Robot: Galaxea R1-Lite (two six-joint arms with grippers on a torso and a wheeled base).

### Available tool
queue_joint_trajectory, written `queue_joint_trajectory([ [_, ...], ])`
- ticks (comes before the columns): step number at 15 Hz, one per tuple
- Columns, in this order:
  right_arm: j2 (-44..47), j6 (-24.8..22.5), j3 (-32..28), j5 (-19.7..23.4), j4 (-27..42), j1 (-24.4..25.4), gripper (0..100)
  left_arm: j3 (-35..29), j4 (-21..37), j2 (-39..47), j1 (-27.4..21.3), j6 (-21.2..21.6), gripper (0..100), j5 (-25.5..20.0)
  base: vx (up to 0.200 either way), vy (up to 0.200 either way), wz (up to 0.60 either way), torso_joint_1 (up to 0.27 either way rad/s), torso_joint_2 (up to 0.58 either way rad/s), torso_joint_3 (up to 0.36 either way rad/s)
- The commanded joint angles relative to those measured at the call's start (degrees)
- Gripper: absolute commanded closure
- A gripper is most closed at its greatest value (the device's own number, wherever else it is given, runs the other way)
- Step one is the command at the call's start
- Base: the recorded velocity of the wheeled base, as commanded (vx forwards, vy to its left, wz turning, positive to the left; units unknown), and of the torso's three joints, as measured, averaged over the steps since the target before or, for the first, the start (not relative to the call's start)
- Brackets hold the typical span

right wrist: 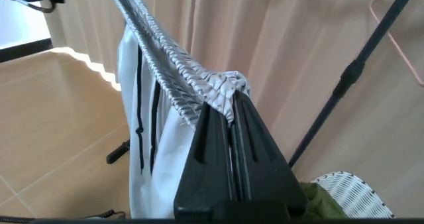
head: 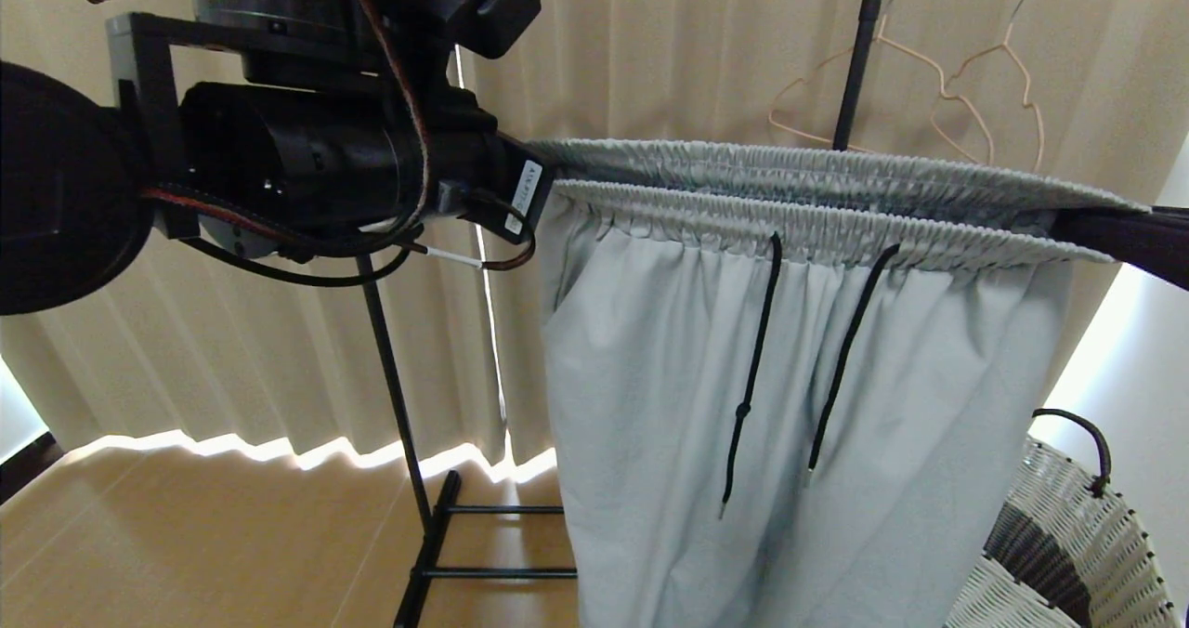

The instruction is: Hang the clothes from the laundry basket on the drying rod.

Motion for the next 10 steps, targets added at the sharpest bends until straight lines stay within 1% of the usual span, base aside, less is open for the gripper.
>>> queue_joint_trajectory([
  [1, 1.2, 0.0, -0.2, 0.0, -0.3, -1.8, 100, 1.2, 0.6, -2.0, 0.0, 0.0, 100, 0.0, 0.000, 0.000, 0.00, 0.000, 0.00, 0.000],
  [2, 3.0, 0.1, -0.6, 0.1, -0.5, -3.8, 100, 3.6, 2.3, -5.1, -0.5, 0.0, 100, -0.3, 0.000, 0.000, 0.00, 0.000, 0.00, 0.000],
  [3, 4.0, 0.2, -0.8, 0.1, -1.1, -4.3, 100, 5.0, 3.4, -7.3, -0.7, 0.0, 100, -0.5, 0.000, 0.000, 0.00, 0.000, 0.00, 0.000],
  [4, 6.2, 0.3, -0.9, 0.0, -3.7, -4.3, 100, 7.4, 5.1, -10.9, -2.3, 0.1, 100, -0.5, 0.000, 0.000, 0.00, 0.000, 0.00, 0.000],
  [5, 7.3, 0.5, -0.9, -0.1, -5.0, -4.3, 100, 8.3, 6.1, -12.3, -3.1, 0.1, 100, -0.5, 0.000, 0.000, 0.00, 0.000, 0.00, 0.000],
  [6, 9.9, 0.6, -1.2, -0.2, -8.3, -4.3, 100, 10.5, 8.0, -15.7, -4.9, 0.1, 100, -0.6, 0.000, 0.000, 0.00, 0.000, 0.00, 0.000],
  [8, 13.3, 0.6, -2.4, -0.1, -11.6, -5.0, 100, 14.4, 8.5, -19.3, -7.3, 0.1, 100, -1.1, 0.000, 0.000, 0.00, 0.000, 0.00, 0.000],
  [10, 16.8, 0.8, -5.1, 0.4, -14.5, -5.2, 100, 17.3, 8.5, -22.7, -9.8, 0.1, 100, -3.2, 0.000, 0.000, 0.00, 0.000, 0.00, 0.000],
])
